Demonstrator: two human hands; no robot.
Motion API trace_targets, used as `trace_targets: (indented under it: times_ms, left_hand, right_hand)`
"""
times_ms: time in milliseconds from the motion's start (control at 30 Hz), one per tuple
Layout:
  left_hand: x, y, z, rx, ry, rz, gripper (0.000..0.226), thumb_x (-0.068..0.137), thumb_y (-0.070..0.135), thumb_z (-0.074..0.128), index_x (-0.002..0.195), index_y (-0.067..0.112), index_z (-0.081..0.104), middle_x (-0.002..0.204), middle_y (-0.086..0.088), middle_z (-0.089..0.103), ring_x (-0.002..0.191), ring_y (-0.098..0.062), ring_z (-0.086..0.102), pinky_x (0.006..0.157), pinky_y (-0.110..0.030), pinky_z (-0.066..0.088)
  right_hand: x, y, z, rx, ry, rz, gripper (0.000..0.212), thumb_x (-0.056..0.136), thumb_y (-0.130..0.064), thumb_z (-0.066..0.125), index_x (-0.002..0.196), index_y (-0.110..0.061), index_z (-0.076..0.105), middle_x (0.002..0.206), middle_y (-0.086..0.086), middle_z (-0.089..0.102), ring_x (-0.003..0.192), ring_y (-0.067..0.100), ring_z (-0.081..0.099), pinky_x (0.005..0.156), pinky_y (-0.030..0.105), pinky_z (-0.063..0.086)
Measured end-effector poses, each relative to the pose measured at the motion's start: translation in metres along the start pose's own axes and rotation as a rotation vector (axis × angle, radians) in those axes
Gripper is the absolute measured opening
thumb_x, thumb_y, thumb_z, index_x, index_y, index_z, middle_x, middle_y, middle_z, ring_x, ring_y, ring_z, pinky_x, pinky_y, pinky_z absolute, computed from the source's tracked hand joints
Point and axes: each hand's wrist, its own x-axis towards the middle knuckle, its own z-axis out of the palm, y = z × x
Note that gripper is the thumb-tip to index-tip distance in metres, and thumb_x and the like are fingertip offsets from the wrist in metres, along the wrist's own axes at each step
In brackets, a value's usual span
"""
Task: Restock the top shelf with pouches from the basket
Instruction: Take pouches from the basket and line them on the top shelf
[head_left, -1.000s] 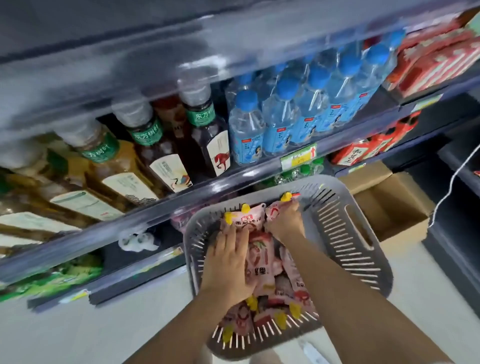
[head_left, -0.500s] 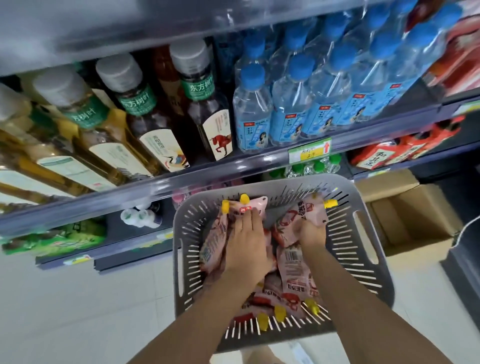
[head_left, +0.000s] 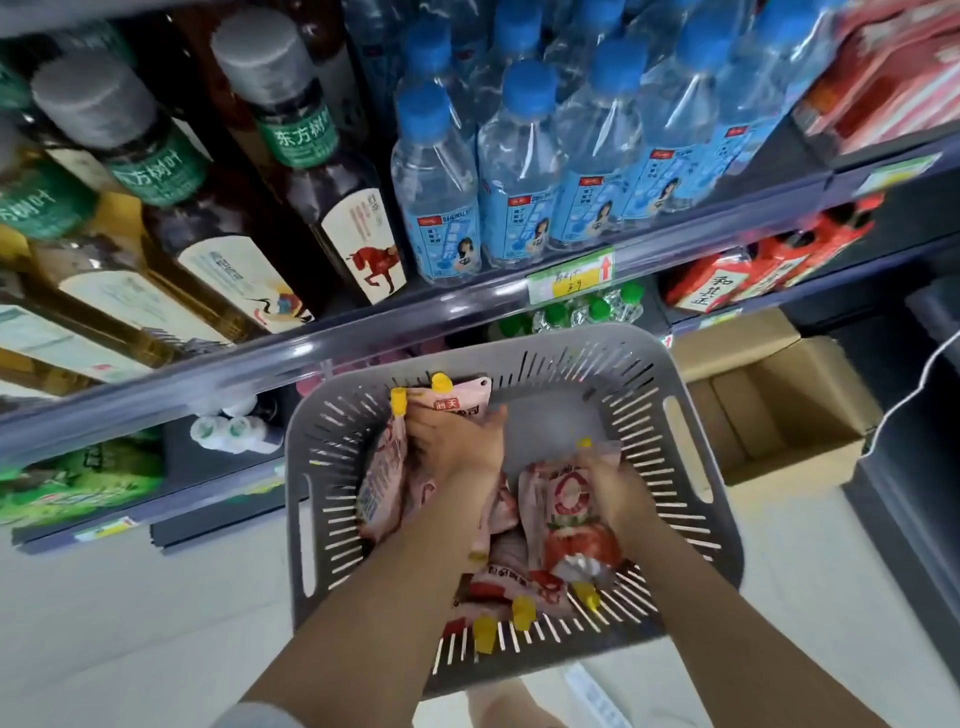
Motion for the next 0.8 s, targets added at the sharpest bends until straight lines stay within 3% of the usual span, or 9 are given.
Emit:
trace_targets:
  times_ms: [100,167,267,333,433,533,667,733,800]
  left_hand:
    - [0.006,0.004,0.007,0.0,0.029,-0.047,0.133,0.065,0.061,0.077,0.148,0.001,-0.009,0.155,-0.02,0.012,0.139,-0.036,0.024,0.111,-0.045,0.026]
    - [0.009,0.004,0.012,-0.016,0.068,-0.062,0.129,0.067,0.059,0.076,0.147,0.002,-0.007,0.152,-0.02,0.023,0.136,-0.036,0.031,0.111,-0.045,0.027]
    - [0.009,0.0,0.017,0.006,0.11,-0.033,0.119,0.072,0.05,0.075,0.146,0.0,-0.004,0.149,-0.022,0.027,0.133,-0.038,0.034,0.11,-0.044,0.026]
    - [0.013,-0.003,0.018,-0.031,0.119,-0.036,0.113,0.074,0.044,0.076,0.146,-0.001,0.001,0.146,-0.023,0.03,0.131,-0.039,0.036,0.109,-0.044,0.028]
    - [0.017,-0.008,0.016,-0.168,0.107,-0.05,0.099,0.076,0.036,0.075,0.142,-0.001,0.011,0.141,-0.022,0.037,0.127,-0.04,0.042,0.105,-0.043,0.034]
    - [0.01,-0.011,0.01,-0.317,0.08,0.039,0.084,0.077,0.022,0.076,0.135,0.001,0.018,0.133,-0.02,0.045,0.12,-0.037,0.048,0.101,-0.038,0.039]
    - [-0.022,-0.01,-0.005,-0.383,-0.013,0.321,0.085,0.071,0.019,0.08,0.132,0.007,0.022,0.118,-0.007,0.053,0.109,-0.023,0.056,0.092,-0.034,0.046]
    - [-0.042,-0.007,-0.018,-0.367,-0.08,0.495,0.082,0.066,0.035,0.081,0.126,0.027,0.025,0.113,-0.002,0.056,0.104,-0.015,0.059,0.089,-0.036,0.05]
    - [-0.065,0.0,-0.037,-0.365,-0.122,0.655,0.075,0.065,0.034,0.083,0.113,0.046,0.027,0.114,-0.002,0.052,0.103,-0.011,0.057,0.089,-0.036,0.05]
  right_hand:
    - [-0.006,0.002,0.008,-0.295,0.254,-0.179,0.089,0.071,-0.052,0.074,0.131,-0.002,0.032,0.116,0.017,0.056,0.112,0.038,0.057,0.091,0.041,0.047]
    - [-0.007,-0.002,0.011,-0.44,0.277,-0.206,0.104,0.065,-0.055,0.079,0.136,-0.002,0.024,0.131,0.019,0.045,0.118,0.038,0.053,0.091,0.042,0.046]
    - [-0.003,-0.014,0.016,-0.894,0.313,-0.234,0.121,0.069,-0.064,0.07,0.147,0.001,0.004,0.145,0.018,0.026,0.126,0.034,0.044,0.089,0.041,0.047]
    - [-0.001,-0.021,0.023,-1.058,0.317,-0.275,0.116,0.075,-0.063,0.064,0.15,-0.005,-0.004,0.148,0.019,0.022,0.128,0.033,0.041,0.089,0.041,0.047]
    - [0.004,-0.017,0.038,-1.054,0.197,-0.169,0.098,0.079,-0.063,0.057,0.149,-0.012,0.01,0.142,0.02,0.035,0.126,0.038,0.041,0.095,0.051,0.044]
    - [0.012,-0.005,0.035,-0.978,0.162,-0.078,0.104,0.071,-0.071,0.057,0.148,-0.019,0.009,0.143,0.02,0.033,0.129,0.042,0.036,0.1,0.061,0.034]
    - [0.025,-0.004,0.012,-0.758,0.082,-0.073,0.109,0.058,-0.078,0.063,0.138,-0.022,0.015,0.13,0.015,0.05,0.121,0.036,0.05,0.099,0.051,0.042]
    - [0.031,-0.01,0.008,-0.72,0.045,-0.045,0.114,0.056,-0.077,0.064,0.141,-0.017,0.018,0.131,0.015,0.053,0.121,0.034,0.052,0.099,0.048,0.044]
    - [0.034,-0.014,0.008,-0.78,-0.003,-0.022,0.11,0.057,-0.076,0.059,0.142,-0.011,0.033,0.135,0.014,0.052,0.121,0.033,0.052,0.098,0.041,0.046]
